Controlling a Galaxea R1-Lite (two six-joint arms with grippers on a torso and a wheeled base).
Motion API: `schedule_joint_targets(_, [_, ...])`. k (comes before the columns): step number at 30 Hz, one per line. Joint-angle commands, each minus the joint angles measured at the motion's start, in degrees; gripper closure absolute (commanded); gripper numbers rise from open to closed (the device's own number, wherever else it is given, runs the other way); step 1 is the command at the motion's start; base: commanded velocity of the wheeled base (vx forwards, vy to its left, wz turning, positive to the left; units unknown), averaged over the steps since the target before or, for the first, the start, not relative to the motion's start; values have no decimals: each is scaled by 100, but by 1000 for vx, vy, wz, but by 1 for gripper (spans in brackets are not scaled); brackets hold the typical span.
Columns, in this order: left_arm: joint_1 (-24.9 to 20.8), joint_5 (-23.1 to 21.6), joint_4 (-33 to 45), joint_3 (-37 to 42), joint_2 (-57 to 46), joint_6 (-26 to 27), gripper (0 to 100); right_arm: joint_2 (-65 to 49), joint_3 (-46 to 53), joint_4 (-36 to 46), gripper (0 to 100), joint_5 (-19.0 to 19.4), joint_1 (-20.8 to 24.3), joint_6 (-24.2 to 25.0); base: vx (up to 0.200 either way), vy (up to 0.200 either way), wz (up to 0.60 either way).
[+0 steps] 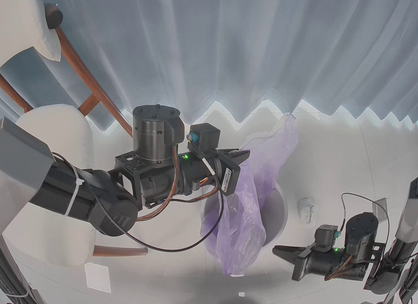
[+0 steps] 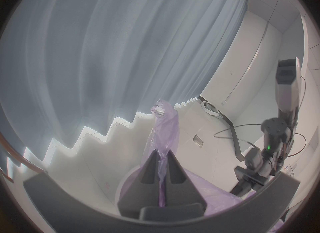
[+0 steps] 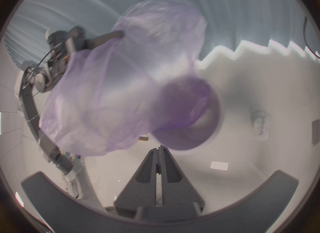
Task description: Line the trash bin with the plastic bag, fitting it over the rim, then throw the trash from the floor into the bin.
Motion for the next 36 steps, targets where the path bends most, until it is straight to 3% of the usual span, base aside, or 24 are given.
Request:
schedule_joint_targets(1, [69,-4,13,-121,76,0,100,921,6,-557,100,-29,1127,412,0,0,0])
schedule_joint_targets(6, [69,5,48,-200,111,-9,100,1518,-196,-847,100,-82,1514,456,0,0,0])
schedule_joint_targets(10, [69,32,48,-217,120,0,100,1606,-768,-838,100,-187,1971,1001,0,0,0])
schedule_joint_targets(14, [69,40,48,-226,120,0,100,1852,-1172,-838,100,-477,2085,1291,0,0,0])
schedule_joint_targets(16, [61,49,40,-226,111,0,100,2134,-1778,-847,100,-917,2120,1475,0,0,0])
schedule_joint_targets(21, [61,58,40,-217,93,-9,100,2301,-2437,-847,100,-1400,2102,1862,0,0,0])
schedule_joint_targets(25, [69,58,22,-217,58,-9,100,2301,-2648,-847,100,-1769,1918,1932,0,0,0])
schedule_joint_targets(36, [61,137,-13,-200,67,-9,100,2266,-2692,-847,100,-1778,679,1229,0,0,0])
